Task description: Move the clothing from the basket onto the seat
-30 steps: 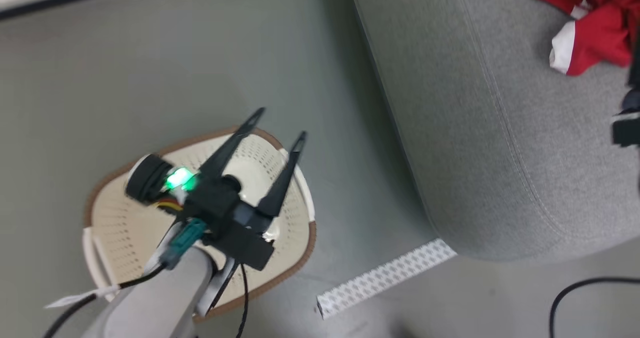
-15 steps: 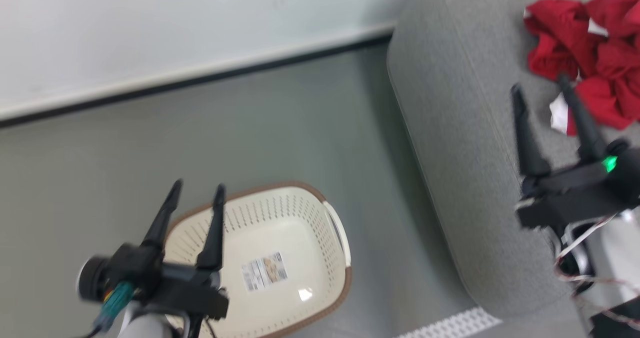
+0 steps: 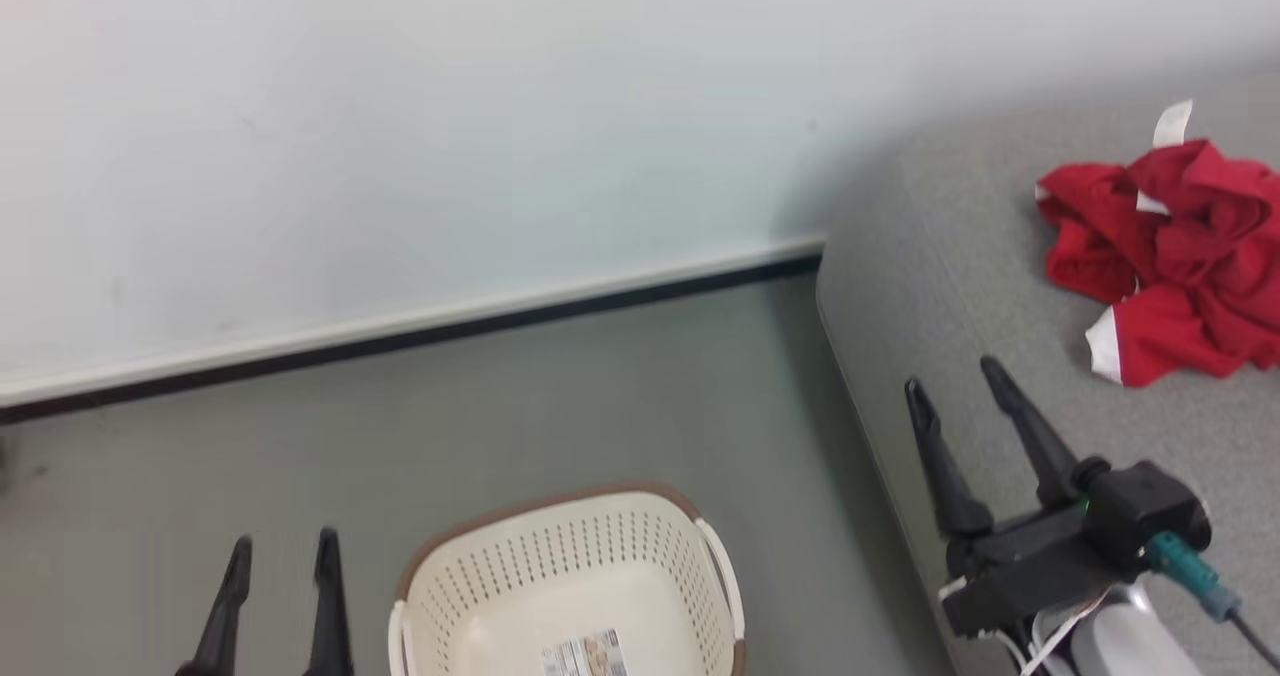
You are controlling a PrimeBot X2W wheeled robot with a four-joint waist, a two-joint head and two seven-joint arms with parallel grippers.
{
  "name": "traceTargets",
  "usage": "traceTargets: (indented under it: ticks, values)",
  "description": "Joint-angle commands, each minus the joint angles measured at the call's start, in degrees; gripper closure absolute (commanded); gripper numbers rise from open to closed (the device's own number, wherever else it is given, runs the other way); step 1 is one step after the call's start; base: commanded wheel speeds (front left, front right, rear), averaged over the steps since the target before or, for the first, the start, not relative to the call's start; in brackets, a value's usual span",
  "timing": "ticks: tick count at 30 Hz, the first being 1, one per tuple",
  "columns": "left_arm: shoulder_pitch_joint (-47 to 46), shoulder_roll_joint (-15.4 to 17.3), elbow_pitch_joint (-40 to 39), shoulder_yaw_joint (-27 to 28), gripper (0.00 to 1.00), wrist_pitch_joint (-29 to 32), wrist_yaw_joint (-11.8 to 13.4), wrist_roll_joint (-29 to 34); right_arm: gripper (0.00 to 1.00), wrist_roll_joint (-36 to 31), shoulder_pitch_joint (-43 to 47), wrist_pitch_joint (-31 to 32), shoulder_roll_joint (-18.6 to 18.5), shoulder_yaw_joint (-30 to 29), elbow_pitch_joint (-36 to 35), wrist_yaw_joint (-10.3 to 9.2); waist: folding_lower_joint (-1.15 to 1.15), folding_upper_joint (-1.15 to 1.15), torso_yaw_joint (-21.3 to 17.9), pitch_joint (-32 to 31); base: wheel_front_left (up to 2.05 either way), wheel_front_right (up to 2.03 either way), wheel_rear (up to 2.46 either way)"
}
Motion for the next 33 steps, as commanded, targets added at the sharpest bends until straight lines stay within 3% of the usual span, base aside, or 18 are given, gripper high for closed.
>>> traceTargets:
  ticks: [1, 17, 33]
  values:
    - [1.44, -0.16, -0.18, 0.59, 0.00, -0.27, -0.39, 0.68, 0.00, -0.24, 1.17, -0.09, 0.29, -0.02, -0.21, 0.00, 0.02, 0.02, 1.78, -3.46, 0.00, 0.00, 0.00]
    - [11.71, -5.39, 1.42, 7.55, 0.00, -0.28, -7.37, 7.51, 0.00, -2.18, 13.63, -0.10, 2.83, -2.09, -0.49, 0.00, 0.02, 0.02, 4.19, -9.24, 0.00, 0.00, 0.00]
    - [12.16, -7.73, 3.06, 9.81, 0.00, -0.28, -10.76, 10.64, 0.00, -2.47, 15.01, -0.09, 3.09, -2.56, -0.70, 0.00, 0.02, 0.02, 4.33, -8.91, 0.00, 0.00, 0.00]
